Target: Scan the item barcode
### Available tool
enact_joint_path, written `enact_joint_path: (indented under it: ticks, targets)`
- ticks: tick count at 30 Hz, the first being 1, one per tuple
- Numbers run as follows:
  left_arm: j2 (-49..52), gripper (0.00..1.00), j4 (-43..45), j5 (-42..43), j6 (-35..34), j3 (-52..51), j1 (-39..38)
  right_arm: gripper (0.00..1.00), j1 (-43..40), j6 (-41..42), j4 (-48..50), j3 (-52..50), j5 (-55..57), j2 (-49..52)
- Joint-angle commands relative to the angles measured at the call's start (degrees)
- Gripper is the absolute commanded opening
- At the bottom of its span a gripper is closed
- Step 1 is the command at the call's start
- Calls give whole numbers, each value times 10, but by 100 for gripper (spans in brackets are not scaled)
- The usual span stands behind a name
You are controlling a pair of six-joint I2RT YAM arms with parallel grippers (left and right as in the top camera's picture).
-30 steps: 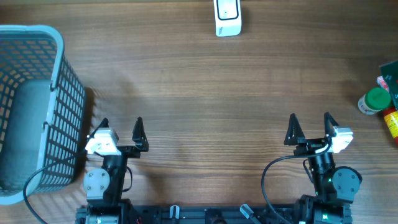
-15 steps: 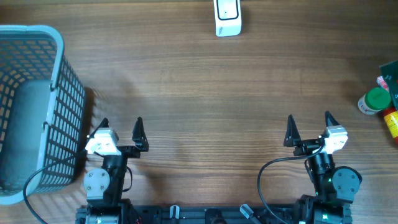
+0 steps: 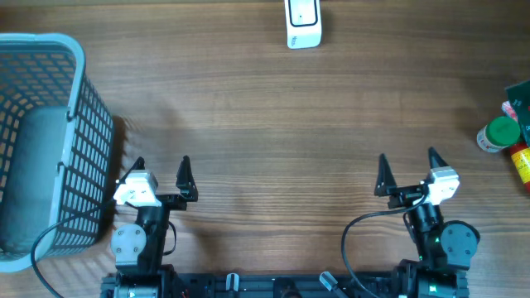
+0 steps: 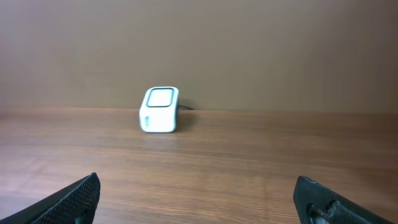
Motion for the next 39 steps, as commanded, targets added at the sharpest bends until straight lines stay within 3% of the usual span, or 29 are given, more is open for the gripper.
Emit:
enact_joint_path:
  ticks: [1,5,10,39]
  targets:
    - [-5,100,-4,-5,11,-2,-1,100,28,-8,3,-1,-10,-5]
    - [-5,100,-4,-6,11,-2,-1,100,28,-8,3,-1,-3,-5]
    - [-5,100,-4,-5,11,-2,-1,100,28,-8,-5,-1,82,-5]
    - [-4,100,-4,-6,11,-2,-1,100,28,-7,-5,0,84,-5]
